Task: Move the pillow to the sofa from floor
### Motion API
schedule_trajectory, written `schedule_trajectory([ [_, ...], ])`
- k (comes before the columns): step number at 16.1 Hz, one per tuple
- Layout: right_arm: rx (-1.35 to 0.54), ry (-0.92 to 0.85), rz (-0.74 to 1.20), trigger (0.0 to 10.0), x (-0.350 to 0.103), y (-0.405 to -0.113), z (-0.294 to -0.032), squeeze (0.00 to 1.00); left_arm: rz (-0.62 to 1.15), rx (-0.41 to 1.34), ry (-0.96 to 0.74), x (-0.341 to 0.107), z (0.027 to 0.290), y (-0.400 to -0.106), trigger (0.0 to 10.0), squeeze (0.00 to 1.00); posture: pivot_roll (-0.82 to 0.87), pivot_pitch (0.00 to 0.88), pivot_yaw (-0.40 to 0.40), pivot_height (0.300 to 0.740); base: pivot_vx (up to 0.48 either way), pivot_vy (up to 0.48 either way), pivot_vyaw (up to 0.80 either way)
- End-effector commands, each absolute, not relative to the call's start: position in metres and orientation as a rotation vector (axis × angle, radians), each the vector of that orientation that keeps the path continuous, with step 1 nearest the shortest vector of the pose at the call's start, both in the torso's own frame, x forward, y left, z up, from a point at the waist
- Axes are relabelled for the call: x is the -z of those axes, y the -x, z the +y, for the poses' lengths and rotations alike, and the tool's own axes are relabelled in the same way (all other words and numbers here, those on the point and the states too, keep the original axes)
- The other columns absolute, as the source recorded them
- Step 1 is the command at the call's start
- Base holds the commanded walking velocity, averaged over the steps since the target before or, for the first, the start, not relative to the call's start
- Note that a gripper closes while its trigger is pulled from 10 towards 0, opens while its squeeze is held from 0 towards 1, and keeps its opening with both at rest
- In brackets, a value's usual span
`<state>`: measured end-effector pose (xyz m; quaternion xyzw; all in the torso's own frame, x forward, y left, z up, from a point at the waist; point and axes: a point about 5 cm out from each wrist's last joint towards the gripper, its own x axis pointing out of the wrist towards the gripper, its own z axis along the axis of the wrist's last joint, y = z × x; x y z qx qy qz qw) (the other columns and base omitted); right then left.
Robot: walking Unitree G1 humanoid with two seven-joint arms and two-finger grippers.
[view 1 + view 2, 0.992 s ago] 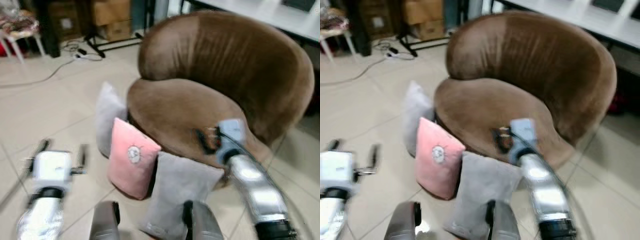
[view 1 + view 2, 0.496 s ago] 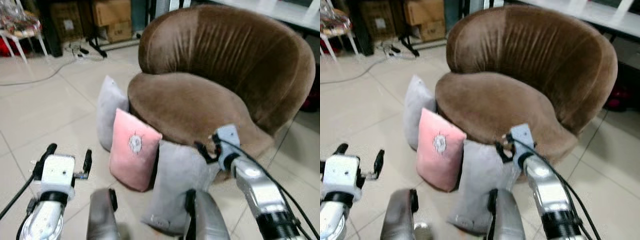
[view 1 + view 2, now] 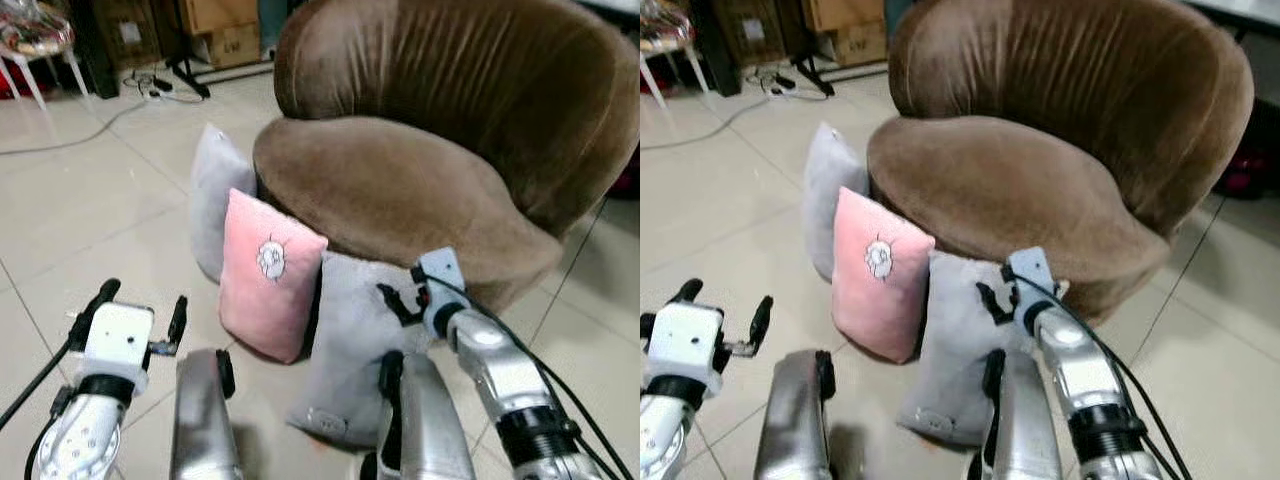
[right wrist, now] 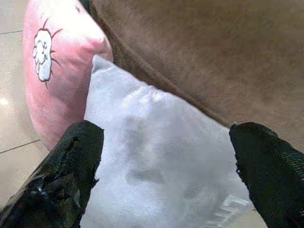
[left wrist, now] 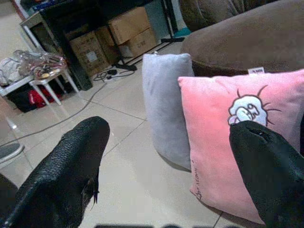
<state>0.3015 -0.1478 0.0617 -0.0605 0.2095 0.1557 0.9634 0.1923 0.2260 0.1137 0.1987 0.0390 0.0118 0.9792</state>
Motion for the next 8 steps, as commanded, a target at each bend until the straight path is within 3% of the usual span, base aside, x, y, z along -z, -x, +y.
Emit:
schedule_trajectory([
  [1,-0.299,0.117,0.399,10.0,-0.067,-0.307,-0.149,0.0,0.091,-0.011,-0.398,-0.113,0.226,-0.192,10.0,0.0,0.06,0.0,-0.046,0.417,0.0,0.0,0.0],
  [3,-0.315,0.088,0.386,10.0,-0.07,-0.312,-0.144,0.0,0.084,0.012,-0.39,-0.117,0.225,-0.193,10.0,0.0,0.07,0.0,-0.048,0.417,0.0,0.0,0.0],
  [4,-0.294,0.095,0.394,10.0,-0.07,-0.319,-0.143,1.0,0.081,0.039,-0.378,-0.12,0.224,-0.193,10.0,0.0,0.07,0.0,-0.049,0.417,0.0,0.0,0.0],
  [8,-0.168,0.146,0.453,10.0,-0.065,-0.341,-0.151,1.0,0.106,0.194,-0.362,-0.123,0.215,-0.187,10.0,0.0,0.03,0.0,-0.045,0.417,0.0,0.0,0.0],
])
